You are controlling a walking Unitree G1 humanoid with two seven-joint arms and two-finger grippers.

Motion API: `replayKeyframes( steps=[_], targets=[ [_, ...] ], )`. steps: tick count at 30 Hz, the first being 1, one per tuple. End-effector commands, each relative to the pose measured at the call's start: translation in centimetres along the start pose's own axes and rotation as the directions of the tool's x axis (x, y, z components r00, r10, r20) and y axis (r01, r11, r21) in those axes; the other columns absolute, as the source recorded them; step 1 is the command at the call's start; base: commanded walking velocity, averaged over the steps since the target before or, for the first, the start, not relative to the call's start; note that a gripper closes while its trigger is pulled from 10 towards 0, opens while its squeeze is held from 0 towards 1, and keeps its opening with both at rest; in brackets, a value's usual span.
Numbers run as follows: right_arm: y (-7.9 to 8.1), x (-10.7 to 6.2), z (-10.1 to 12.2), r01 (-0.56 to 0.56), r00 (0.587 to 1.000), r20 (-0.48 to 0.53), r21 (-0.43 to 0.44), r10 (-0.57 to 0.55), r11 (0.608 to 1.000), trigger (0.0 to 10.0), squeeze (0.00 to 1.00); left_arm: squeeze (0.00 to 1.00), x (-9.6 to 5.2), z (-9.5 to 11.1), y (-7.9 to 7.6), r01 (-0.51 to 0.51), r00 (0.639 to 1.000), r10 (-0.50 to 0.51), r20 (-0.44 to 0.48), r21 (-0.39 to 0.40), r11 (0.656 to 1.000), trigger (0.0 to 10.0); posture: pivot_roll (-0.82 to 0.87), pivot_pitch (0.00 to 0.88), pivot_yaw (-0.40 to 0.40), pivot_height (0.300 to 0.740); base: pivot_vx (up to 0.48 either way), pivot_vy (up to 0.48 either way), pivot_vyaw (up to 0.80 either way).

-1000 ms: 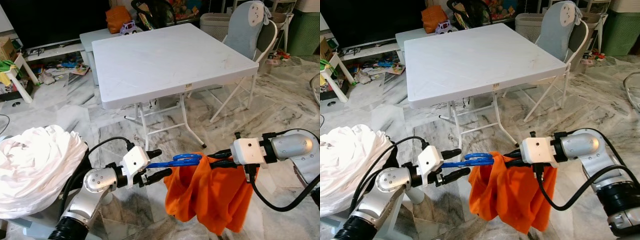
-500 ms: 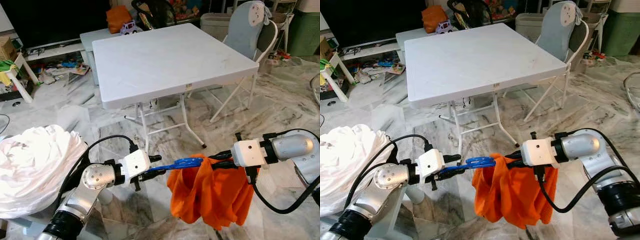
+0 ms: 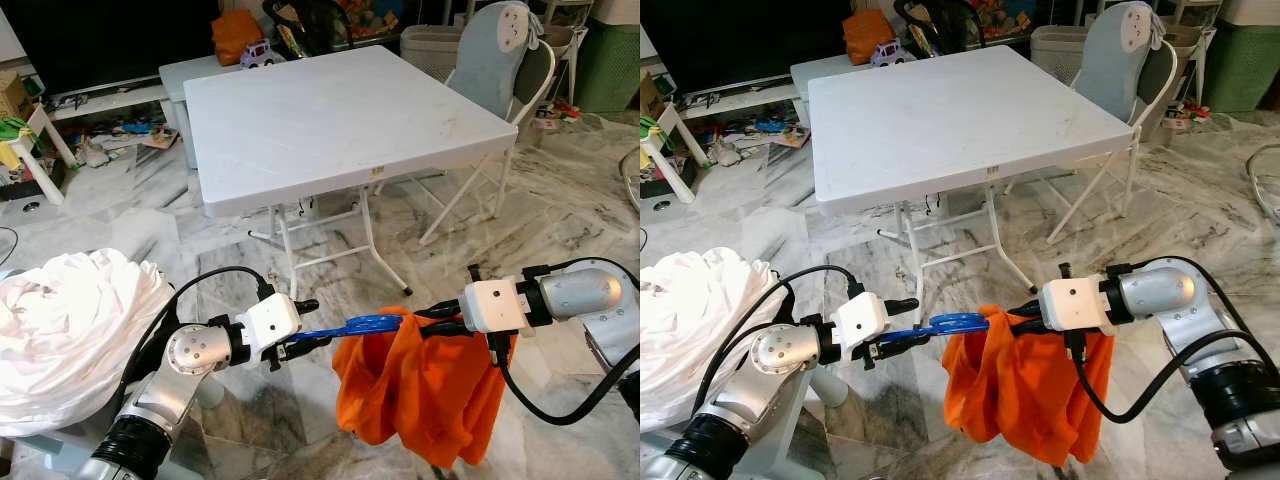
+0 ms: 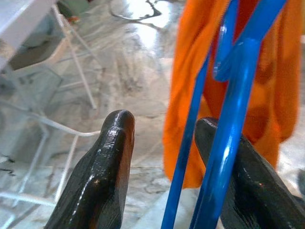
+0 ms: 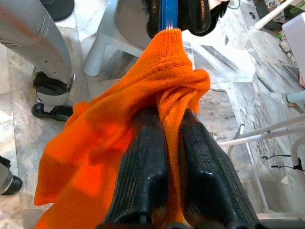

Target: Hang hanger

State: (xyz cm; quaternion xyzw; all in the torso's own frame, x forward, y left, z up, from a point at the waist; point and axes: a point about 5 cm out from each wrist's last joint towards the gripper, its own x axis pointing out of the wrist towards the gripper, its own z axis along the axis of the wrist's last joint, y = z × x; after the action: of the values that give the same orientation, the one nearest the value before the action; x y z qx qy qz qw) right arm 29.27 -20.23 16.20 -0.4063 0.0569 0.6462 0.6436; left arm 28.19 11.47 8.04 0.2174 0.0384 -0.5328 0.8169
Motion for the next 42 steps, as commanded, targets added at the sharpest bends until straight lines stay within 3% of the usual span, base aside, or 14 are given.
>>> replayKeyframes(
  steps=[1, 2, 24, 34, 37, 38, 42],
  targets=[
    [-0.9, 0.0, 1.2, 0.002, 1.000, 0.029, -0.063, 0.000, 0.998, 10.0, 0.00, 0.00, 0.3, 0.3, 0.3, 0.025, 1.000, -0.025, 0.005, 0.014, 1.000, 6.8, -0.13, 0.000, 0.068, 0.740, 0.000, 0.000, 0.00],
    [-0.9, 0.0, 1.2, 0.002, 1.000, 0.029, -0.064, -0.001, 0.998, 10.0, 0.00, 0.00, 0.4, 0.5, 0.3, 0.028, 0.999, -0.028, 0.020, -0.002, 1.000, 0.0, -0.13, 0.000, 0.070, 0.740, 0.000, 0.000, 0.00],
    [-1.3, 0.7, 1.0, 0.032, 0.999, 0.029, -0.076, -0.029, 0.997, 10.0, 0.00, 0.00, 1.5, 1.1, -0.6, 0.074, 0.994, -0.072, 0.086, -0.015, 0.997, 0.0, -0.13, 0.000, 0.072, 0.740, 0.000, 0.000, 0.00],
    [-2.1, 1.0, 1.0, 0.098, 0.995, 0.034, -0.102, -0.094, 0.990, 10.0, 0.00, 0.00, 1.7, 1.3, -0.6, 0.054, 0.991, -0.044, 0.125, -0.078, 0.995, 0.0, -0.13, 0.000, 0.067, 0.740, 0.000, 0.000, 0.00],
    [-2.2, 1.1, 0.9, 0.069, 0.997, 0.032, -0.052, -0.068, 0.996, 10.0, 0.00, 0.00, 1.8, 1.2, -0.6, 0.042, 0.991, -0.031, 0.129, -0.088, 0.995, 0.0, -0.13, 0.000, 0.065, 0.740, 0.000, 0.000, 0.00],
    [-2.5, 1.1, 0.7, 0.083, 0.996, 0.022, -0.018, -0.083, 0.996, 10.0, 1.00, 0.00, 1.8, 1.1, -0.7, 0.034, 0.992, -0.022, 0.128, -0.095, 0.995, 0.0, -0.13, 0.000, 0.065, 0.740, 0.000, 0.000, 0.00],
    [-2.8, 1.1, 0.7, 0.096, 0.995, 0.023, -0.001, -0.096, 0.995, 10.0, 1.00, 0.00, 1.8, 0.9, -0.7, 0.019, 0.992, -0.006, 0.125, -0.107, 0.994, 0.0, -0.13, 0.000, 0.062, 0.740, 0.000, 0.000, 0.00]
  ],
)
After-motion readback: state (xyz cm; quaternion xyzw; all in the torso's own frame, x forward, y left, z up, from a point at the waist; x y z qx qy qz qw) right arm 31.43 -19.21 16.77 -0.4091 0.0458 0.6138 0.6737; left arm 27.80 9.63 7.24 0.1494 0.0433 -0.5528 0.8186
